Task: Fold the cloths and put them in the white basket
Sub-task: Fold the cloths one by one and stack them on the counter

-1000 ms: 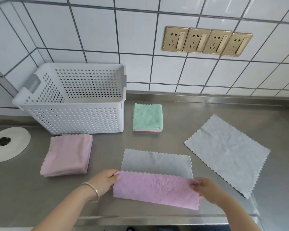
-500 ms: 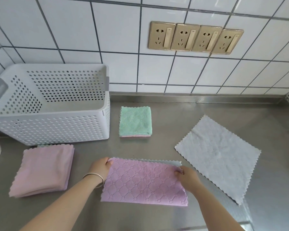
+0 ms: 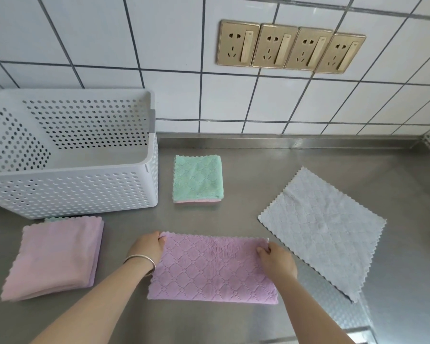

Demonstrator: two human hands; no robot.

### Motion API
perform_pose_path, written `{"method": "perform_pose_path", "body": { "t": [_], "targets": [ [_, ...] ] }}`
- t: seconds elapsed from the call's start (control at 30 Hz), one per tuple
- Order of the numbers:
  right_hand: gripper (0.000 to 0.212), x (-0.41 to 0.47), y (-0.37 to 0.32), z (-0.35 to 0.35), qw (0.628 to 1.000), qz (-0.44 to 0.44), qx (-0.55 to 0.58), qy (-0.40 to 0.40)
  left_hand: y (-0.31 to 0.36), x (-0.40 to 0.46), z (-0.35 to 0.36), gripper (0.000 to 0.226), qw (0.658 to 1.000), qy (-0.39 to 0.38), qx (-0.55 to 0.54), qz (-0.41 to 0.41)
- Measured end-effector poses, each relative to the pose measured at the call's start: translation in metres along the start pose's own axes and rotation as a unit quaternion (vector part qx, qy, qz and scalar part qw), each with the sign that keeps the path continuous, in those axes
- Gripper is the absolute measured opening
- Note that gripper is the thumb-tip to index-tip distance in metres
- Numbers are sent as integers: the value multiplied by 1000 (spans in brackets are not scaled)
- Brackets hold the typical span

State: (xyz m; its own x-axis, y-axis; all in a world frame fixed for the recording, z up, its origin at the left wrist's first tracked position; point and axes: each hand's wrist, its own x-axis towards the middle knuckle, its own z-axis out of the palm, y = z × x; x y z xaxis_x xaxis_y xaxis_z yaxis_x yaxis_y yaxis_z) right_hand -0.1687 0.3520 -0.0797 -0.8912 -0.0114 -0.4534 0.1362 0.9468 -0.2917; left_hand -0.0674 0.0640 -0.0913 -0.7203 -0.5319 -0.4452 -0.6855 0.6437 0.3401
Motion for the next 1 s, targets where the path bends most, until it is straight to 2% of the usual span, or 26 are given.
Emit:
{"method": "perform_pose_path", "body": {
  "t": [0.13, 0.2, 0.27, 0.37, 0.47, 0.6, 0.73, 0.9, 1.0],
  "targets": [
    [32, -3, -5, -3, 999, 26, 36, 16, 6, -5, -3, 32, 1000, 7, 23, -8],
    [30, -9, -3, -4, 997, 34, 67, 23, 8, -13, -5, 23, 998, 59, 5, -19],
    [22, -17, 1, -2, 995, 36, 84, 33, 8, -21, -4, 17, 987, 149, -56, -16],
    [23, -33, 10, 6, 995, 35, 80, 52, 6, -30, 10, 36, 973, 219, -28, 71],
    [38, -49, 21, 17, 993, 45, 74, 75, 17, -45, 29, 50, 965, 149, 70, 204],
    [45, -65, 30, 28, 993, 72, 67, 66, 32, -65, 61, 60, 921, 85, 205, 321],
    [38, -68, 30, 24, 993, 99, 58, 21, 35, -71, 74, 70, 907, 39, 256, 332],
    [19, -69, 31, 21, 991, 114, 60, -29, 36, -74, 73, 75, 910, -31, 259, 321],
    [23, -74, 29, 19, 990, 105, 92, -25, 41, -73, 69, 75, 907, -10, 254, 336]
  ]
}}
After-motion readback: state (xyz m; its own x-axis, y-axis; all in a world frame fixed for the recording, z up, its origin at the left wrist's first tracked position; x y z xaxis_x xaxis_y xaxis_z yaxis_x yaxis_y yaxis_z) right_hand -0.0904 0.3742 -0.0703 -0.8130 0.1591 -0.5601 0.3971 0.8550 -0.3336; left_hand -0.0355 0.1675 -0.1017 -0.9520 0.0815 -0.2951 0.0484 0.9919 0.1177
